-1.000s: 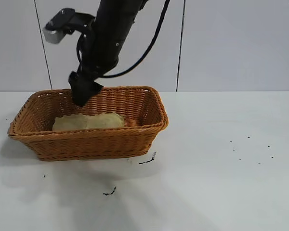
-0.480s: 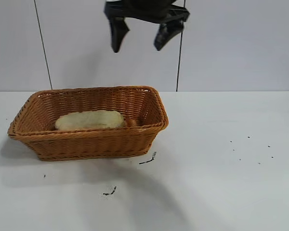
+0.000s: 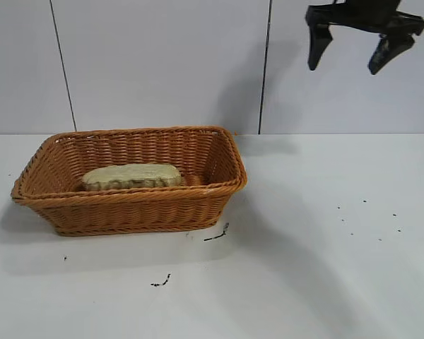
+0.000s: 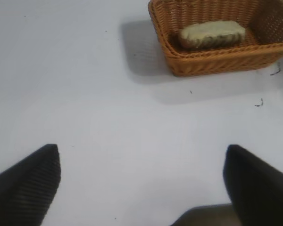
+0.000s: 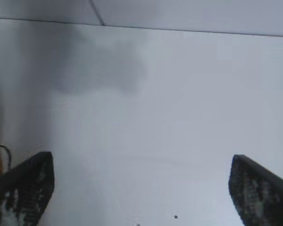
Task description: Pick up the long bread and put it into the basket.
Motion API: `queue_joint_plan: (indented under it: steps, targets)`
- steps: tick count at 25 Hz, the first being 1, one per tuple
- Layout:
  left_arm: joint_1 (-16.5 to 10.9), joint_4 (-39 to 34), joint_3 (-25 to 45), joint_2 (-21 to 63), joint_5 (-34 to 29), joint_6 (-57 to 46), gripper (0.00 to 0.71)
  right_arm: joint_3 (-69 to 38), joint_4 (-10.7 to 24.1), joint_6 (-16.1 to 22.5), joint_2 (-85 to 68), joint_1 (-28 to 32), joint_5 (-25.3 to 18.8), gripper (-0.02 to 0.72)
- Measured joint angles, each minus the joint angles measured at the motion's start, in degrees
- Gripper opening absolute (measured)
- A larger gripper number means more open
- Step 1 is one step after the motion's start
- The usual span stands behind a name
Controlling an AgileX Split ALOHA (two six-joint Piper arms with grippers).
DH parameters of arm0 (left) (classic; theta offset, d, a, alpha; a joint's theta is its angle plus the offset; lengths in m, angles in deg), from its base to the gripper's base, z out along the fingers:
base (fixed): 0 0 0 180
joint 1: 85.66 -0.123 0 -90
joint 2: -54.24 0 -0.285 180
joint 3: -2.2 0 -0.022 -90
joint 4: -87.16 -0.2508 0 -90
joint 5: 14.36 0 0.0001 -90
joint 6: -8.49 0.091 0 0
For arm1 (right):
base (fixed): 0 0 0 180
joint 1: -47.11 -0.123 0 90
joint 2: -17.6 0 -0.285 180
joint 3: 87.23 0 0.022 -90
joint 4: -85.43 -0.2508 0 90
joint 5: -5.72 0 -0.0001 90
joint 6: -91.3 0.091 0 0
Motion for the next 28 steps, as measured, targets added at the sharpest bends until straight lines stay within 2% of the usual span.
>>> queue_joint_plan:
  steps: [5,15,21,28]
  targets:
    - [0.0,0.0,0.0,0.0,0.0,0.0,0.692,-9.7,0.9,-0.2,-9.4,0.0,0.1,0.690]
    - [0.0,0.0,0.0,0.0,0.0,0.0,0.692,-46.0,1.3,-1.5,-45.1,0.0,-0.1,0.690]
    - [0.0,0.0,0.0,0.0,0.0,0.0,0.692,-63.9,1.3,-2.2,-65.0,0.0,-0.1,0.690]
    - [0.0,0.0,0.0,0.0,0.0,0.0,0.692,-84.2,1.4,-3.6,-88.7,0.0,3.8,0.690]
